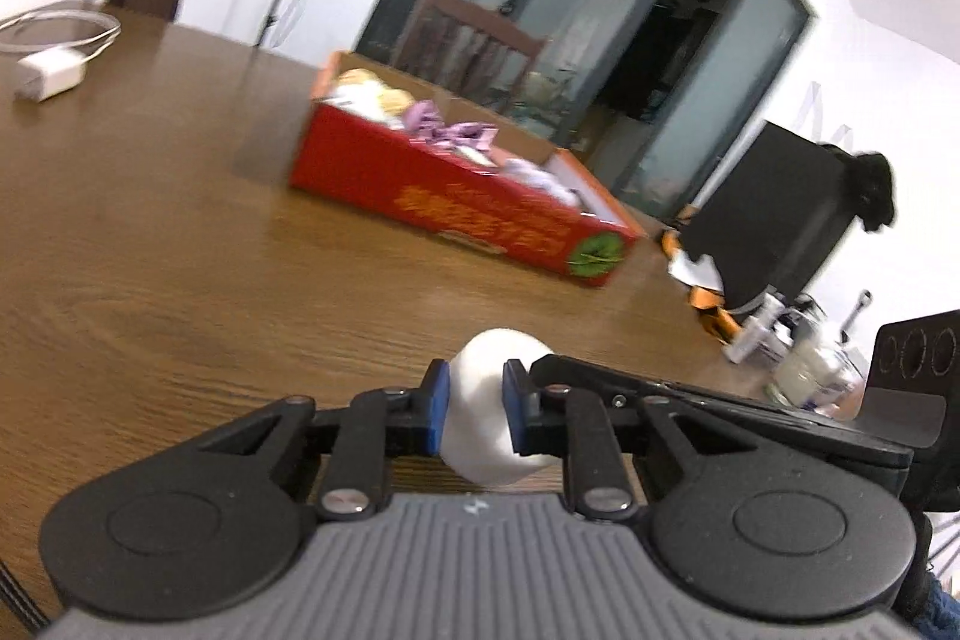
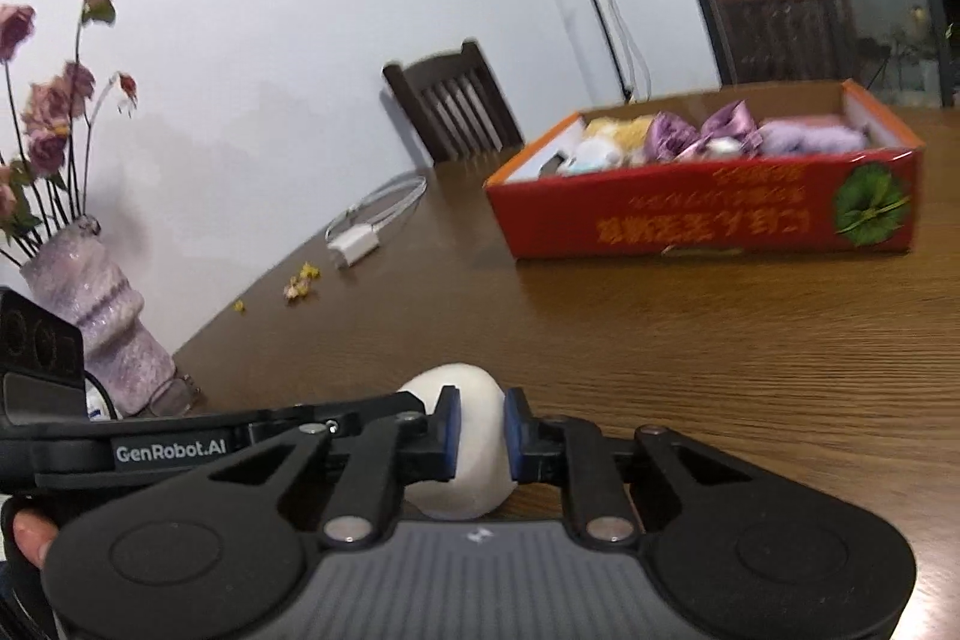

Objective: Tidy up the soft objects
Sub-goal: 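Close both tools on the white foam cylinder, then carry the white foam cylinder into the box and open both tools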

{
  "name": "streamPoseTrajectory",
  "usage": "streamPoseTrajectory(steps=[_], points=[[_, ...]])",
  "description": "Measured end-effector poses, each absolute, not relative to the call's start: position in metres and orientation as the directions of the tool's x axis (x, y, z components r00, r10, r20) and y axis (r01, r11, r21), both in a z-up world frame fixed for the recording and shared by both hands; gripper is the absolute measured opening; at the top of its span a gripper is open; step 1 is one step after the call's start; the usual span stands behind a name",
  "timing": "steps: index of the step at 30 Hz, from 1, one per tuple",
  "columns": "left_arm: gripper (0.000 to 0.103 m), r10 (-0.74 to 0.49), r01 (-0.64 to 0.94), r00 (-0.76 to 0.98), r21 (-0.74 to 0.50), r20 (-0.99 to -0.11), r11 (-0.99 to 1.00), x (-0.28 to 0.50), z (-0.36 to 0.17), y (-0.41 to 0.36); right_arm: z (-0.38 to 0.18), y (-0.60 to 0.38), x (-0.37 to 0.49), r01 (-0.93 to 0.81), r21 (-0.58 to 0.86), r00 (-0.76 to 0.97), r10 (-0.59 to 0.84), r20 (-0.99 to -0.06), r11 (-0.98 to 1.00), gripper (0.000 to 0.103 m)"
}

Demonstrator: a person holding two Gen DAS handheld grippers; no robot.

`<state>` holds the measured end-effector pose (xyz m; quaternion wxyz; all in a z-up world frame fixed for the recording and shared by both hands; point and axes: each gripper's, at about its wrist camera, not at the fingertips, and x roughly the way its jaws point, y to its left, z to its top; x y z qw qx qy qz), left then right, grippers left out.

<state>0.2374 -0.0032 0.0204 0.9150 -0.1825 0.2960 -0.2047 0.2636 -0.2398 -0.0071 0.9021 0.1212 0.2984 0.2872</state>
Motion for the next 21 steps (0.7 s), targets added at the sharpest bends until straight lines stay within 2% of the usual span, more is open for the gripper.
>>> streamPoseTrajectory(steps=[7,11,14,18,21], points=[[0.02,-0.553,0.351,0.71,-0.461,-0.436,0.815,0.25,0.036,-0.039,0.004,-0.284,0.247,-0.381,0.409,0.728,0.542,-0.421,0.829,0.015],[0.02,-0.562,0.396,0.728,-0.429,-0.392,0.812,0.289,0.065,-0.049,0.027,-0.292,0.27,-0.395,0.353,0.765,0.517,-0.385,0.848,0.015],[0.02,-0.56,0.403,0.723,-0.412,-0.405,0.818,0.339,0.09,-0.051,0.051,-0.294,0.312,-0.412,0.339,0.771,0.522,-0.365,0.846,0.015],[0.019,-0.594,0.34,0.647,-0.517,-0.478,0.786,0.435,0.101,-0.039,0.075,-0.293,0.401,-0.401,0.366,0.733,0.534,-0.422,0.84,0.015],[0.022,-0.573,0.303,0.614,-0.508,-0.543,0.806,0.496,0.093,-0.036,0.073,-0.283,0.473,-0.378,0.38,0.675,0.532,-0.511,0.844,0.015]])
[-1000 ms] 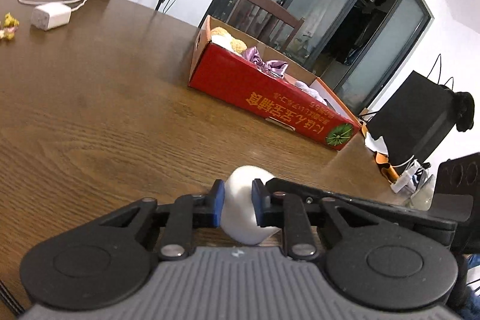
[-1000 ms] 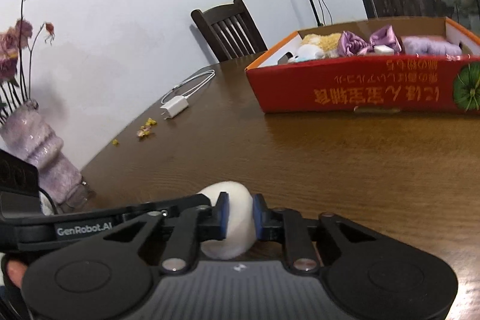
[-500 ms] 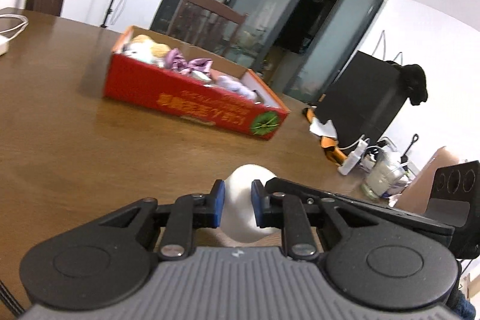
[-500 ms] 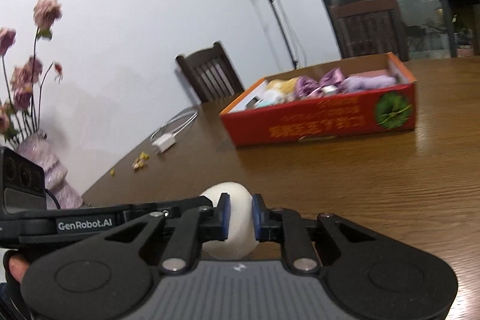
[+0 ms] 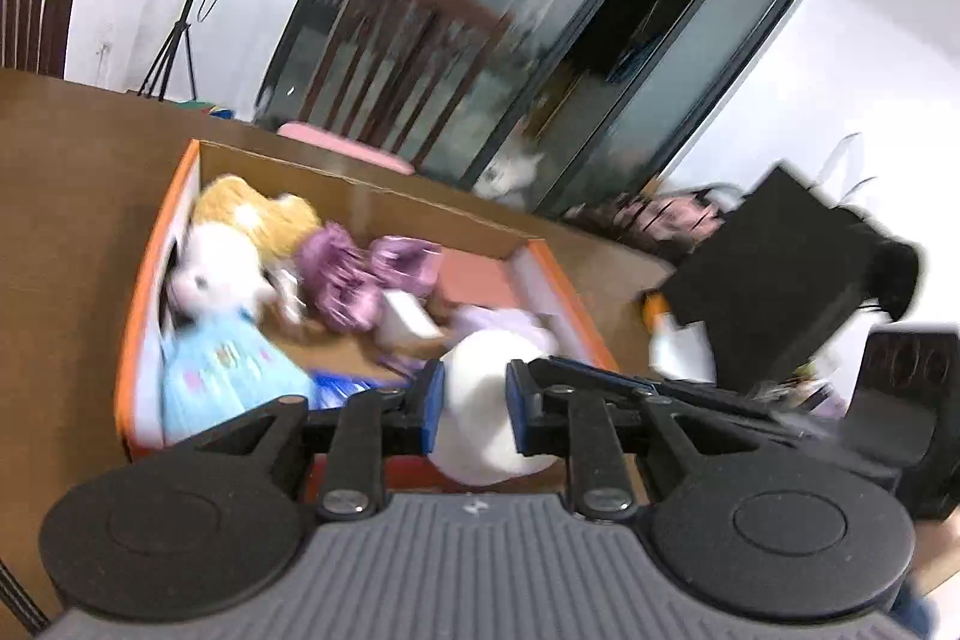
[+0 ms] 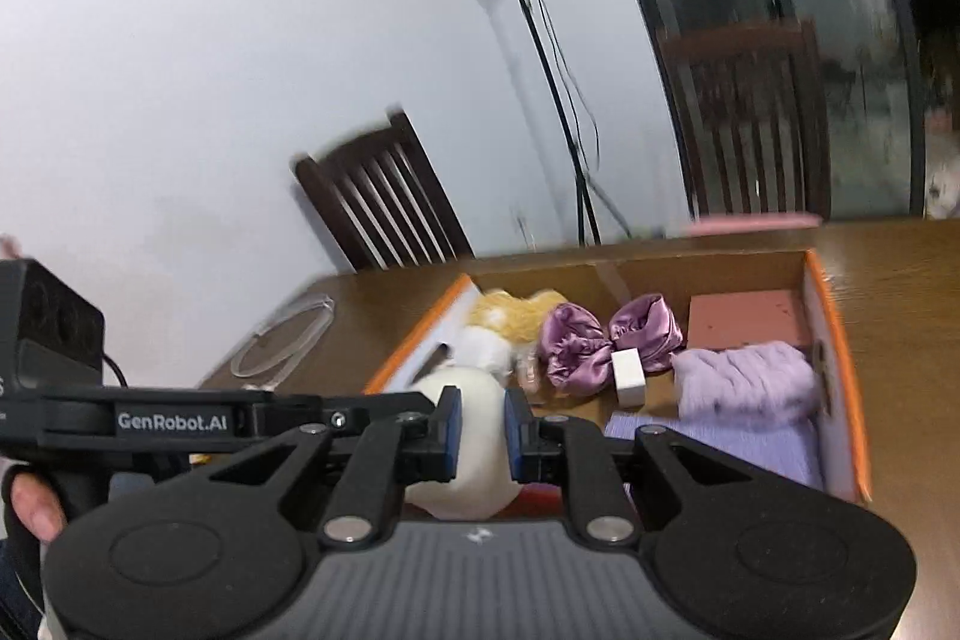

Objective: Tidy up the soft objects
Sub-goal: 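Carry the white foam cylinder into the box and open both tools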

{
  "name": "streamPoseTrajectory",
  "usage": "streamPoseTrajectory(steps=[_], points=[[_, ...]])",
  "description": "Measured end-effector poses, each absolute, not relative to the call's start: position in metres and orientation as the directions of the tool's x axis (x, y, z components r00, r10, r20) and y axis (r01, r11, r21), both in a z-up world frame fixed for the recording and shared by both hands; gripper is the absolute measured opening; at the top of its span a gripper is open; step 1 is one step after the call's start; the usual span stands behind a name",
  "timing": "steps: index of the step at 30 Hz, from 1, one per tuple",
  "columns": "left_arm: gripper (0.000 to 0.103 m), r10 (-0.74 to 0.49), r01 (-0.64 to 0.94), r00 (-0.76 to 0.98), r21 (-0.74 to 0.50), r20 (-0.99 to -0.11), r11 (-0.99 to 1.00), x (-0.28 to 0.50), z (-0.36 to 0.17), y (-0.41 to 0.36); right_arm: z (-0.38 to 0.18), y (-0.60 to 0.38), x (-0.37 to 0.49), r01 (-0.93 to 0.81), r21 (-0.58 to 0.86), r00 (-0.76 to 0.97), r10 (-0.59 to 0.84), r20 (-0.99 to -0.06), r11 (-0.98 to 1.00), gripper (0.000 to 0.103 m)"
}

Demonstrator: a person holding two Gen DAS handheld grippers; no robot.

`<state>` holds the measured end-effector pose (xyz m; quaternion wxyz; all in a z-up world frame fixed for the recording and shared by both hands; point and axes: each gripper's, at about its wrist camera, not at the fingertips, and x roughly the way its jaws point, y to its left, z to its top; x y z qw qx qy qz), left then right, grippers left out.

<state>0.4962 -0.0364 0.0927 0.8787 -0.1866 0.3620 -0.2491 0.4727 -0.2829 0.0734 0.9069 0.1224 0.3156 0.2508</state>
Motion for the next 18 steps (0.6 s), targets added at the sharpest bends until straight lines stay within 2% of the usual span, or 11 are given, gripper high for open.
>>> streamPoseTrajectory(steps=[4,6,13,18], points=[[0.022,-0.525,0.178,0.571,-0.529,-0.632,0.83,0.556,0.058,-0.033,0.045,-0.269,0.552,-0.293,0.43,0.578,0.517,-0.631,0.854,0.015],[0.022,-0.488,0.15,0.564,-0.499,-0.666,0.854,0.578,0.049,-0.034,0.029,-0.265,0.582,-0.255,0.454,0.535,0.516,-0.669,0.853,0.015],[0.02,-0.397,0.154,0.576,-0.382,-0.715,0.911,0.605,0.031,-0.04,-0.001,-0.244,0.607,-0.239,0.35,0.585,0.422,-0.693,0.906,0.016],[0.019,-0.426,0.15,0.571,-0.421,-0.702,0.894,0.6,0.021,-0.033,-0.008,-0.234,0.607,-0.265,0.281,0.566,0.385,-0.73,0.922,0.015]])
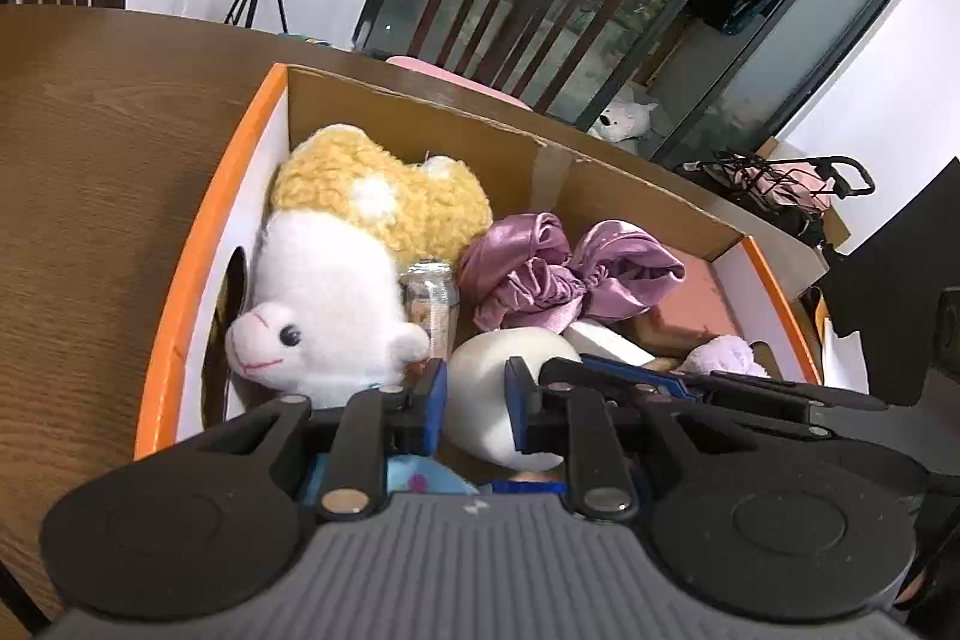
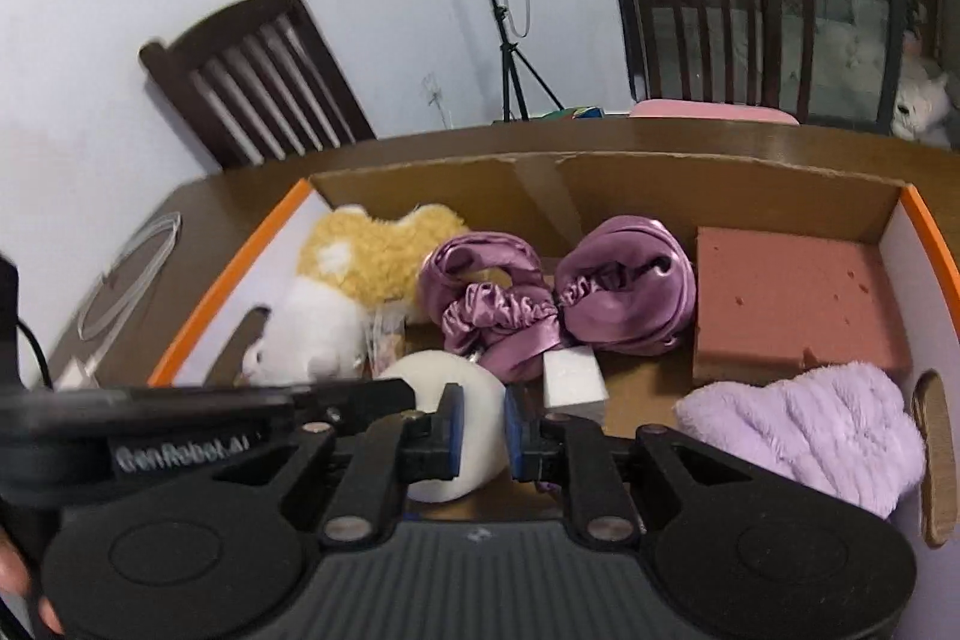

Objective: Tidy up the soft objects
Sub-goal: 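Carry the white foam cylinder into the box and open both tools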

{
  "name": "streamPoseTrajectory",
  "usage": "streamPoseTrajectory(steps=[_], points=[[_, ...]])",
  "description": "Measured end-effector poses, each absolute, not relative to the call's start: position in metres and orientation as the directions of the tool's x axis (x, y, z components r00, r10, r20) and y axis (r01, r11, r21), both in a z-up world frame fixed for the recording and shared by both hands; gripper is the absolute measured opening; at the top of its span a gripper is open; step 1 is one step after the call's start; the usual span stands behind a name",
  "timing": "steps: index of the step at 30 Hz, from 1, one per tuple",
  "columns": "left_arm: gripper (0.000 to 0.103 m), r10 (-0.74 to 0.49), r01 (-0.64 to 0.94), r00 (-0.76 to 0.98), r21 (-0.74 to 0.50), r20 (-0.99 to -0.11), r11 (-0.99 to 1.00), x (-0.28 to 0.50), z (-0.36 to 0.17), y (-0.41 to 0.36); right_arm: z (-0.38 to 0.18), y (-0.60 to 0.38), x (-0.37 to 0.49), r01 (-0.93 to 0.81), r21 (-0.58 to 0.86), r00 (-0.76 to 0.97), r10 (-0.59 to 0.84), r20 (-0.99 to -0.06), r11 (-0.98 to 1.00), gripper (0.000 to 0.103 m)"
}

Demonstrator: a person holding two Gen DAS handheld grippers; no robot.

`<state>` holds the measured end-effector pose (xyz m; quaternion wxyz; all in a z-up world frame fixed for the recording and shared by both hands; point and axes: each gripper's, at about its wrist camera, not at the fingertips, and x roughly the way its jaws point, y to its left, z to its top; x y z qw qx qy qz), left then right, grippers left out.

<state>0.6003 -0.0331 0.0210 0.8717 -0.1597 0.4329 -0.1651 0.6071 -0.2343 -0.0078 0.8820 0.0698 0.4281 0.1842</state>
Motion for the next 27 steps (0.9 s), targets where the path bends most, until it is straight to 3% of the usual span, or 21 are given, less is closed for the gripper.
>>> streamPoseTrajectory(steps=[12,15,17,24,27], points=[[0.021,-0.375,0.108,0.604,-0.394,-0.703,0.913,0.585,0.018,-0.044,-0.018,-0.242,0.612,-0.213,0.344,0.515,0.405,-0.756,0.914,0.015],[0.035,-0.342,0.098,0.612,-0.36,-0.713,0.928,0.577,0.028,-0.042,-0.013,-0.246,0.6,-0.231,0.329,0.55,0.402,-0.732,0.915,0.018],[0.036,-0.322,0.112,0.631,-0.327,-0.706,0.938,0.566,0.045,-0.04,-0.003,-0.251,0.59,-0.227,0.306,0.572,0.381,-0.727,0.925,0.033],[0.048,-0.252,0.179,0.734,-0.179,-0.63,0.968,0.514,0.11,-0.031,0.074,-0.286,0.533,-0.229,0.206,0.684,0.308,-0.661,0.951,0.05],[0.063,-0.219,0.186,0.778,-0.118,-0.589,0.975,0.49,0.127,-0.022,0.096,-0.305,0.506,-0.201,0.112,0.725,0.225,-0.651,0.973,0.056]])
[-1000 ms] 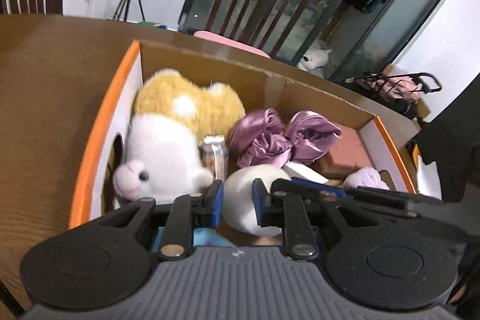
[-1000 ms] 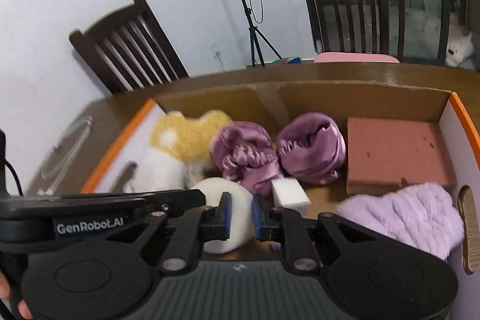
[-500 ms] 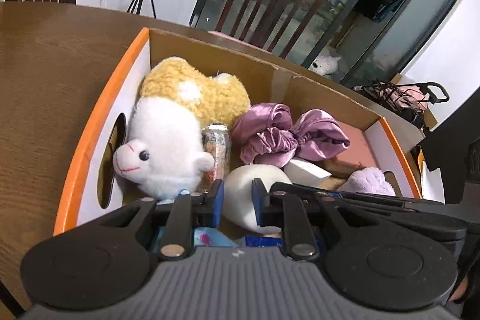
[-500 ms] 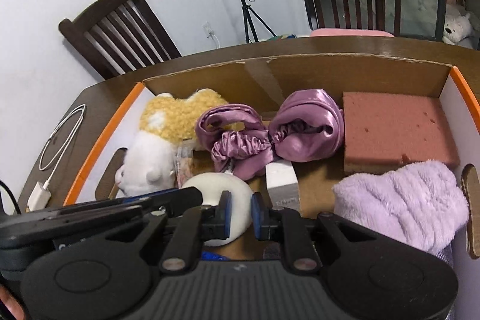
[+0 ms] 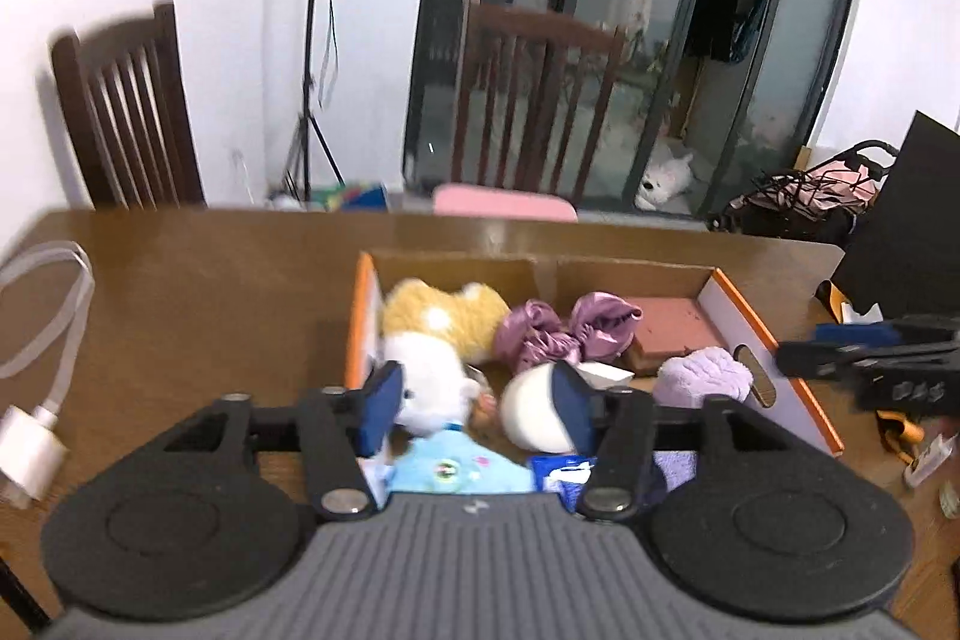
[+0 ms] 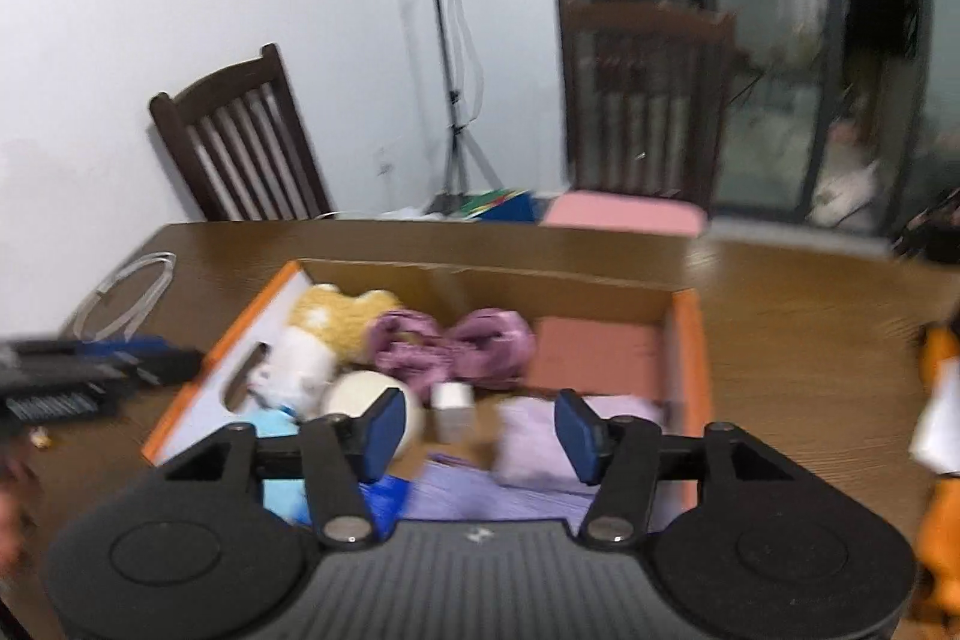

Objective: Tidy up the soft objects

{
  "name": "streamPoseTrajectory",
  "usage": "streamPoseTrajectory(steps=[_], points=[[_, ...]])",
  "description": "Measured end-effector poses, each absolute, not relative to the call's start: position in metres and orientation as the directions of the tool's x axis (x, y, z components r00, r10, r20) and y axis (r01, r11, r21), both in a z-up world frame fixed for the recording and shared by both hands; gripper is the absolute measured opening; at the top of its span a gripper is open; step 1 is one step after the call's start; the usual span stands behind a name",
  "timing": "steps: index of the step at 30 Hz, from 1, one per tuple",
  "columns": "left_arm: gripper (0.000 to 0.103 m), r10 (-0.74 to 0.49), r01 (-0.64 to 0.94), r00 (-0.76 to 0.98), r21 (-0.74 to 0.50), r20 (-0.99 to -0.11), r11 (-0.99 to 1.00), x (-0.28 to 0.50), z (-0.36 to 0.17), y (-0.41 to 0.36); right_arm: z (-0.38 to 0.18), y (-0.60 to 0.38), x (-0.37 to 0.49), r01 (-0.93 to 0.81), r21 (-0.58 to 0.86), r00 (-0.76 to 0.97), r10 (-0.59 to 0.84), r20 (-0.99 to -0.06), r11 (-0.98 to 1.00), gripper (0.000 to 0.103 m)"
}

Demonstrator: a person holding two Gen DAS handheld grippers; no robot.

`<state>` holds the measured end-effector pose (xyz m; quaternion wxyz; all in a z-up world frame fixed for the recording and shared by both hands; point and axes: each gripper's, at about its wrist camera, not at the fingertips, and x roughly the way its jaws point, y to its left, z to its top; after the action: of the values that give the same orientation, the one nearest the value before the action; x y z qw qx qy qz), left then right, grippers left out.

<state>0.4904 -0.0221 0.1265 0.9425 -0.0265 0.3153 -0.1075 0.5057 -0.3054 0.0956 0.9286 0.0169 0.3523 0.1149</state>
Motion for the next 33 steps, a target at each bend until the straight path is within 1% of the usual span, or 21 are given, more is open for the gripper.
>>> streamPoseTrajectory(steps=[1,2,3,4,5,6,7,8,9,11,15,19,24,26,28,31,33], points=[[0.065,-0.207,0.187,0.798,-0.094,-0.566,0.978,0.481,0.13,-0.02,0.1,-0.312,0.497,-0.188,0.089,0.739,0.201,-0.643,0.978,0.058],[0.072,-0.19,0.179,0.822,-0.072,-0.538,0.981,0.471,0.132,-0.02,0.104,-0.32,0.487,-0.174,0.069,0.755,0.178,-0.631,0.982,0.063],[0.079,-0.175,0.17,0.848,-0.056,-0.5,0.984,0.462,0.134,-0.019,0.107,-0.326,0.477,-0.158,0.05,0.777,0.155,-0.61,0.986,0.066],[0.093,-0.151,0.149,0.889,-0.039,-0.432,0.988,0.449,0.135,-0.019,0.108,-0.331,0.466,-0.143,0.032,0.803,0.134,-0.581,0.989,0.073],[0.1,-0.125,0.124,0.919,-0.027,-0.374,0.992,0.439,0.136,-0.02,0.109,-0.335,0.453,-0.126,0.005,0.841,0.109,-0.53,0.992,0.081],[0.1,-0.104,0.105,0.941,-0.013,-0.322,0.994,0.43,0.136,-0.022,0.108,-0.337,0.441,-0.11,-0.017,0.874,0.088,-0.478,0.994,0.084],[0.1,-0.098,0.101,0.949,-0.005,-0.298,0.995,0.424,0.135,-0.024,0.107,-0.341,0.43,-0.092,-0.033,0.901,0.069,-0.428,0.995,0.088],[0.1,-0.1,0.102,0.952,-0.008,-0.29,0.995,0.419,0.136,-0.024,0.104,-0.342,0.42,-0.073,-0.044,0.922,0.051,-0.383,0.996,0.088],[0.1,-0.105,0.105,0.952,-0.018,-0.286,0.994,0.416,0.136,-0.024,0.102,-0.342,0.413,-0.064,-0.046,0.932,0.043,-0.359,0.997,0.088],[0.1,-0.11,0.104,0.956,-0.034,-0.271,0.994,0.409,0.138,-0.025,0.097,-0.342,0.402,-0.065,-0.032,0.938,0.051,-0.343,0.997,0.088],[0.1,-0.115,0.111,0.962,-0.029,-0.248,0.993,0.393,0.141,-0.027,0.096,-0.339,0.384,-0.076,-0.024,0.942,0.064,-0.328,0.997,0.088],[0.1,-0.119,0.115,0.971,-0.031,-0.207,0.993,0.363,0.138,-0.026,0.098,-0.336,0.362,-0.076,-0.006,0.952,0.07,-0.297,0.997,0.088],[0.102,-0.117,0.116,0.978,-0.012,-0.173,0.993,0.311,0.121,-0.024,0.089,-0.33,0.313,-0.081,0.017,0.968,0.083,-0.236,0.997,0.09],[0.103,-0.109,0.115,0.981,0.024,-0.163,0.993,0.287,0.112,-0.025,0.082,-0.329,0.291,-0.096,0.026,0.969,0.099,-0.228,0.995,0.096],[0.103,-0.109,0.115,0.983,0.033,-0.149,0.993,0.26,0.104,-0.023,0.074,-0.327,0.266,-0.087,0.025,0.971,0.09,-0.22,0.996,0.097],[0.103,-0.104,0.108,0.981,0.015,-0.161,0.994,0.219,0.097,-0.017,0.062,-0.324,0.224,-0.07,0.024,0.974,0.073,-0.213,0.997,0.097],[0.103,-0.085,0.092,0.982,0.029,-0.168,0.995,0.19,0.094,-0.015,0.056,-0.319,0.193,-0.07,0.019,0.976,0.072,-0.207,0.997,0.098]])
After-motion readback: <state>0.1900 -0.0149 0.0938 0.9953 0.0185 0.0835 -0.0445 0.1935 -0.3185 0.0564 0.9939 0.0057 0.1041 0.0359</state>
